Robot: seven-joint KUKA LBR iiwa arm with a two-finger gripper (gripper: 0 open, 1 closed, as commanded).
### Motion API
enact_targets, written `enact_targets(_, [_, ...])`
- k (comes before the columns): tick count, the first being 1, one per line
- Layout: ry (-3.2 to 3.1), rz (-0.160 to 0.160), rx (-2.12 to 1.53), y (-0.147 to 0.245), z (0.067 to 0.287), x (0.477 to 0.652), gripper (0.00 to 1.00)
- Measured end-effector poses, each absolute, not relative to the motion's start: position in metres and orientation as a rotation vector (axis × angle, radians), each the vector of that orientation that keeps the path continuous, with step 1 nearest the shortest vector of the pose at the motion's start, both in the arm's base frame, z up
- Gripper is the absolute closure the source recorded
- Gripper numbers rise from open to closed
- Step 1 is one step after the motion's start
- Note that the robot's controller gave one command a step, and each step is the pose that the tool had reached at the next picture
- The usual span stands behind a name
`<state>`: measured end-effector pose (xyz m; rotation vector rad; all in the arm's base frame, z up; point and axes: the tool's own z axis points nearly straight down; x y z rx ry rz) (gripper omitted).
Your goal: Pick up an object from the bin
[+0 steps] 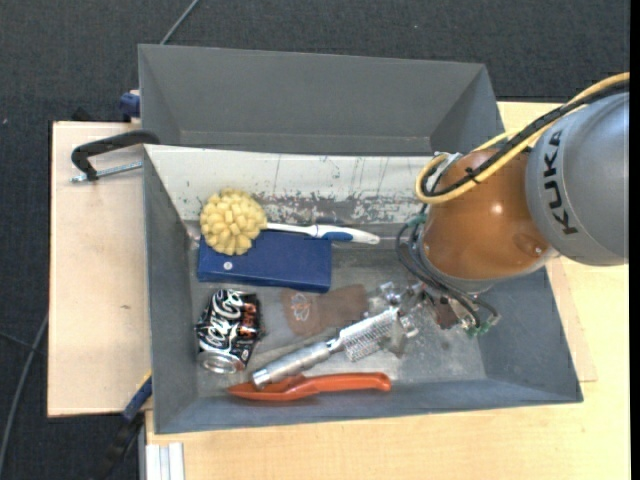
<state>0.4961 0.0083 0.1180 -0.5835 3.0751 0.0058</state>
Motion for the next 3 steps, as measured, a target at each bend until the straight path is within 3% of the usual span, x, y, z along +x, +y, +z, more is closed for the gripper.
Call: enact_targets(3, [3.073, 0.006, -0.583, 0.009, 0.137, 0.497, 1.00])
